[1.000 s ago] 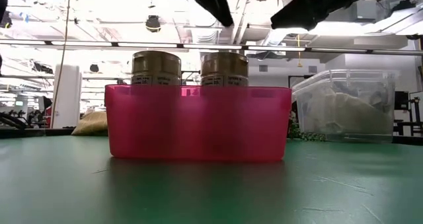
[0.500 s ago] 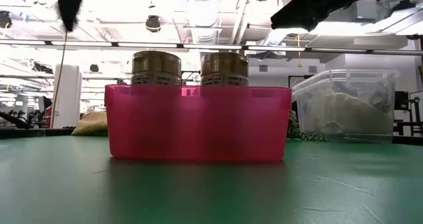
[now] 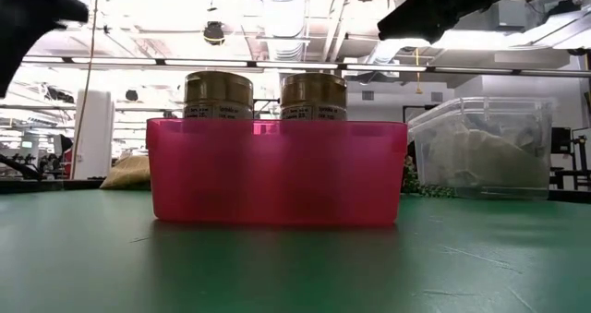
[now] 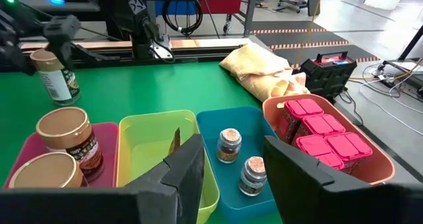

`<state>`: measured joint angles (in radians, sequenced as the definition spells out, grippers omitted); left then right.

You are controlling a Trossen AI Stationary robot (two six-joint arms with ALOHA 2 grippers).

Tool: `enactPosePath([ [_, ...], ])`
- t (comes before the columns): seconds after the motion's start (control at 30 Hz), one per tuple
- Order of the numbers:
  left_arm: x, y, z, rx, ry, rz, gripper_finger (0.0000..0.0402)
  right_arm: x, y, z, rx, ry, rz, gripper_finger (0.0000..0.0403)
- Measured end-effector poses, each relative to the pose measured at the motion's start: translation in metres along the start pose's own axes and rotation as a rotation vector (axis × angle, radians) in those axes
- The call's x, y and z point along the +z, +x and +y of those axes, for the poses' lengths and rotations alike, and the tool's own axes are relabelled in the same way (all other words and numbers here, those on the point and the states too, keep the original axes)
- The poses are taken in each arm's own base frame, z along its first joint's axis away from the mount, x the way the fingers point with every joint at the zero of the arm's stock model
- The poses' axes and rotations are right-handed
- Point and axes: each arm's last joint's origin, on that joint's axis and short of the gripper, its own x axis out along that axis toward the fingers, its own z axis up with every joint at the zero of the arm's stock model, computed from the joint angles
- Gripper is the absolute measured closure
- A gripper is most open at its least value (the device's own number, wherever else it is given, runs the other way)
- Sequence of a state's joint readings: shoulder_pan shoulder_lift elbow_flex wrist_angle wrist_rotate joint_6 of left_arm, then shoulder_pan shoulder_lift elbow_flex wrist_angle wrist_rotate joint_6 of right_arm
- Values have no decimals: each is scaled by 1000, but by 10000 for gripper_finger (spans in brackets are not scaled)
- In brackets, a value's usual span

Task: Sort spices by type
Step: Put the gold seasoning bottle into the red bin

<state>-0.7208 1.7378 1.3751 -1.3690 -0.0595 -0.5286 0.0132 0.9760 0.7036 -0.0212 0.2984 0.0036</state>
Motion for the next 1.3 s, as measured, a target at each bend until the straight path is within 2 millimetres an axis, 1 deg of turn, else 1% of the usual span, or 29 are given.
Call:
enactPosePath([
  [0.13, -5, 15, 0, -17, 12, 70, 44, 0, 0, 0, 0, 0, 0, 220],
  [0.3, -11, 29, 1, -56, 21, 144, 44, 0, 0, 0, 0, -2, 0, 220],
  [0.43, -13, 34, 1, -61, 39, 157, 44, 0, 0, 0, 0, -4, 0, 220],
  [0.53, -11, 34, 0, -73, 52, 137, 47, 0, 0, 0, 0, -4, 0, 220],
  [0.63, -10, 34, -1, -74, 53, 131, 67, 0, 0, 0, 0, -4, 0, 220],
  [0.77, -10, 34, 0, -74, 66, 130, 123, 0, 0, 0, 0, -4, 0, 220],
  [0.8, -11, 34, 0, -74, 72, 131, 131, 0, 0, 0, 0, -4, 0, 220],
  [0.97, -11, 34, 1, -71, 107, 143, 131, 0, 0, 0, 0, -4, 1, 220],
  [1.03, -12, 31, 3, -61, 121, 163, 131, 0, 0, 0, 0, -4, 1, 220],
  [1.13, -8, 18, 10, -42, 124, 163, 131, 0, 0, 0, 0, -3, 1, 220],
  [1.2, -3, 6, 15, -36, 122, 132, 131, 0, 0, 0, 0, -2, -2, 220],
  [1.3, 9, -16, 21, -73, 120, 48, 131, 0, 0, 0, 0, -1, -7, 220],
])
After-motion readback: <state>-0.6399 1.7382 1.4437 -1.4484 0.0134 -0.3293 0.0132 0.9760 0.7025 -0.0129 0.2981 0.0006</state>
